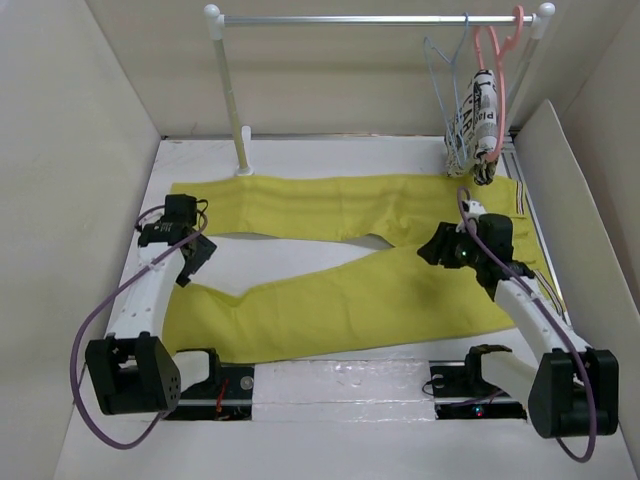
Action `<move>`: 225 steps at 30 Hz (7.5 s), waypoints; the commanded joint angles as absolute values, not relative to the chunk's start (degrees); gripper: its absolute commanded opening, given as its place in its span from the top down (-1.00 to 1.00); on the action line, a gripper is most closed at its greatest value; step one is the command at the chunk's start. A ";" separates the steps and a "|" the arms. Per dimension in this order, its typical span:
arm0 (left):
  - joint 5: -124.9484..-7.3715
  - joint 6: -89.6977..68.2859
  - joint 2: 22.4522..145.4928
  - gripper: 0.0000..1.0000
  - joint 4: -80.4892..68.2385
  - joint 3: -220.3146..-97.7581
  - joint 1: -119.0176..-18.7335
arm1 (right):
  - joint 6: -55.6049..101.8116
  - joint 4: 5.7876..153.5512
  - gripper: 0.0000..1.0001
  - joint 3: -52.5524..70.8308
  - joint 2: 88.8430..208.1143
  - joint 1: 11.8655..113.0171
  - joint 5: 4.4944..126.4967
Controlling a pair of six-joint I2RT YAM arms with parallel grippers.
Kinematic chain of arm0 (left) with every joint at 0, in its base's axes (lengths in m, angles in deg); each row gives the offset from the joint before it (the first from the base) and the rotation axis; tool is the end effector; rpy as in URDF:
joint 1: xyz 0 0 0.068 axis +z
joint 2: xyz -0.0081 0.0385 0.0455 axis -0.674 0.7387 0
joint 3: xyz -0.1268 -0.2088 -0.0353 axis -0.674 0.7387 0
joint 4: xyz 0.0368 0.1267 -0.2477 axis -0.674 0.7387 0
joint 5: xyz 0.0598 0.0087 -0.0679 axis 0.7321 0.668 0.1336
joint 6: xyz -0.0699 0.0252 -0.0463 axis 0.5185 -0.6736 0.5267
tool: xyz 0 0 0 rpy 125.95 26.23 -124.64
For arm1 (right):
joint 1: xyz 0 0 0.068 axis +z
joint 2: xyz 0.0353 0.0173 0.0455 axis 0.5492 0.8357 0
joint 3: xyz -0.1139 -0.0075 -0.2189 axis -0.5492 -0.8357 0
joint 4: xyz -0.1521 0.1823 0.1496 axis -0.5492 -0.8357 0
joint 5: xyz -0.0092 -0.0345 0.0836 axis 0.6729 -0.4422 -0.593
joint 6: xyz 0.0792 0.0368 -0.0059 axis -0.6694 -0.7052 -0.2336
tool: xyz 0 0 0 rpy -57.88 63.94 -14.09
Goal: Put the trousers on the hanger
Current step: Flatten out the trousers at the center of the board.
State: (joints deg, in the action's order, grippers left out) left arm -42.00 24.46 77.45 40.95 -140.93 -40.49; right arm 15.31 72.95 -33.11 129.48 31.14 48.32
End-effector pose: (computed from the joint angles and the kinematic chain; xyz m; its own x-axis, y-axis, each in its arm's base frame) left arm 0.2804 0.0305 0.1963 -0.4685 -0.7163 -0.5172 -0.7452 0.6348 -0.2042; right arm 0.2884 0.0216 0.1633 -0.6455 0.2535 -0.7205 -0.1467 0.8846 0.4427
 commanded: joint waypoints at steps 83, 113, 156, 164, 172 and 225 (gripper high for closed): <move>-48.58 19.03 100.59 1.00 16.63 -134.24 -3.18 | 30.03 44.41 -0.02 -28.96 106.17 48.52 49.57; -72.23 29.13 64.72 1.00 14.09 -137.31 -23.03 | 4.81 28.51 -0.16 -21.84 131.64 11.52 84.72; -52.01 18.07 93.66 -0.09 15.22 -146.62 -22.60 | 19.10 49.57 0.83 -24.65 131.13 31.55 56.20; -49.81 12.26 110.16 -0.12 13.65 -155.42 -22.60 | 24.29 48.98 0.44 -25.80 127.52 38.14 53.63; -54.38 14.36 112.64 -0.02 8.20 -152.88 -22.60 | 19.38 51.61 0.26 -29.84 125.67 46.49 53.18; -46.56 17.88 121.24 1.00 10.13 -174.67 -18.21 | 23.41 42.03 -0.63 -27.48 120.76 47.47 65.93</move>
